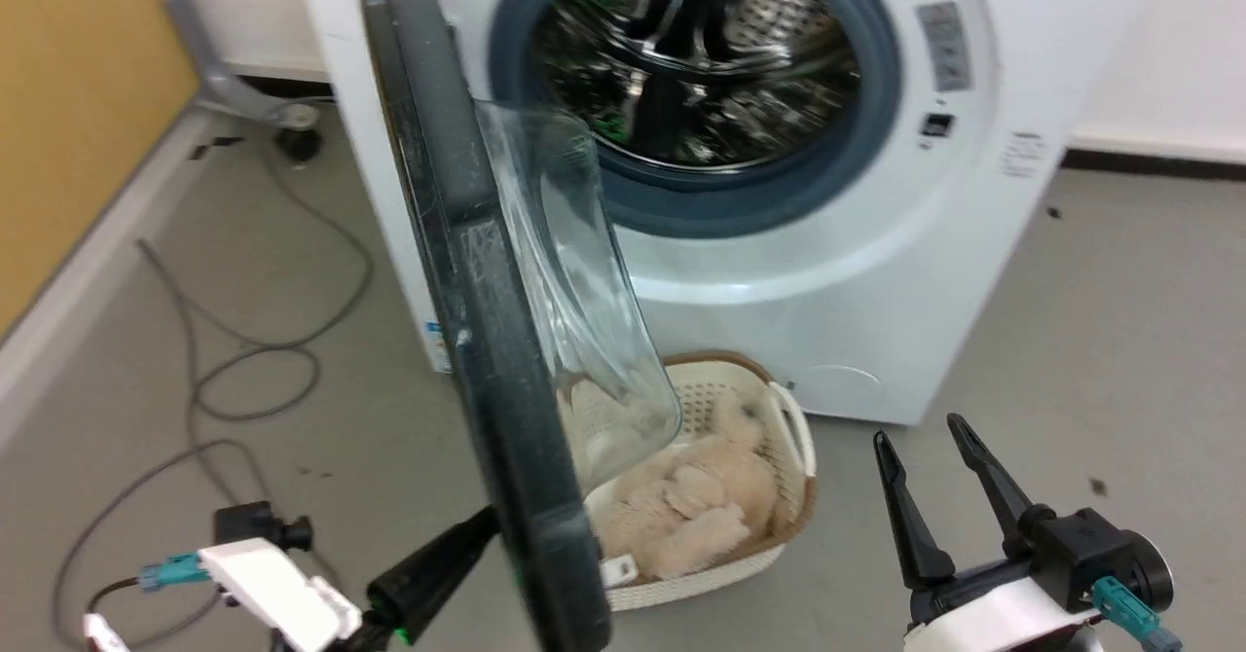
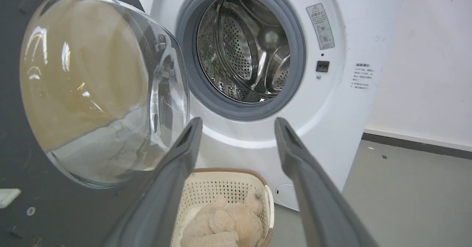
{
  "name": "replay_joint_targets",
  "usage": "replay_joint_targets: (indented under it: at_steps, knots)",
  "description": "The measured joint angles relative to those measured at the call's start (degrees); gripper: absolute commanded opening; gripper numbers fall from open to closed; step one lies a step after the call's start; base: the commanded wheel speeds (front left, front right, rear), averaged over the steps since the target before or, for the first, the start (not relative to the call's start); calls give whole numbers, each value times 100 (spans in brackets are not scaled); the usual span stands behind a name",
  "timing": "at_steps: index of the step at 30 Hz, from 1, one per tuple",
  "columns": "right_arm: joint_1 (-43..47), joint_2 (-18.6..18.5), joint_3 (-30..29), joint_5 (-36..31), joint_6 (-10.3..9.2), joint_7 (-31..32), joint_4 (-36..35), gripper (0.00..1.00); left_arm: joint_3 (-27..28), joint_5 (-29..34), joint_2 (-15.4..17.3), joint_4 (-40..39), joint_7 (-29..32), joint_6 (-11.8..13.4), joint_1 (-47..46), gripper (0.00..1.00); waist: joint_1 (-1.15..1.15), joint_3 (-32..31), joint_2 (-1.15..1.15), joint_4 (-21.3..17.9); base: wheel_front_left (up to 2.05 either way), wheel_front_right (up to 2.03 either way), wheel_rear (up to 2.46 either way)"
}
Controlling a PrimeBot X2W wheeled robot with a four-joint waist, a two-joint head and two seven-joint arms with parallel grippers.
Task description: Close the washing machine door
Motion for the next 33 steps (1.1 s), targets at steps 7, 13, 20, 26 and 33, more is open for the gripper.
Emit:
replay_joint_targets:
  at_steps: [7, 13, 20, 26, 33]
  knots:
    - [-32, 0, 2, -33, 0, 0, -9, 100, -622, -216, -5, 216, -565, -176, -55, 0, 0, 208, 0, -657, 0, 0, 0]
    - [-91, 3, -33, -30, 0, 0, -29, 100, -846, -276, -7, 592, -1180, -364, -354, 0, 0, 414, 0, -1251, 0, 0, 0]
    - [-170, 2, 23, 77, 0, 0, -55, 100, -961, -323, -5, 1201, -1909, -514, -1198, 0, 0, 749, 0, -2064, 0, 0, 0]
    - [-238, 2, 91, 167, 0, 0, -66, 100, -1031, -387, -14, 1684, -2466, -541, -1924, 0, 0, 933, 0, -2519, 0, 0, 0]
    - [-232, 2, 86, 224, 0, 0, -67, 100, -1191, -521, -22, 2384, -3243, -673, -2741, 0, 0, 1028, 0, -2807, 0, 0, 0]
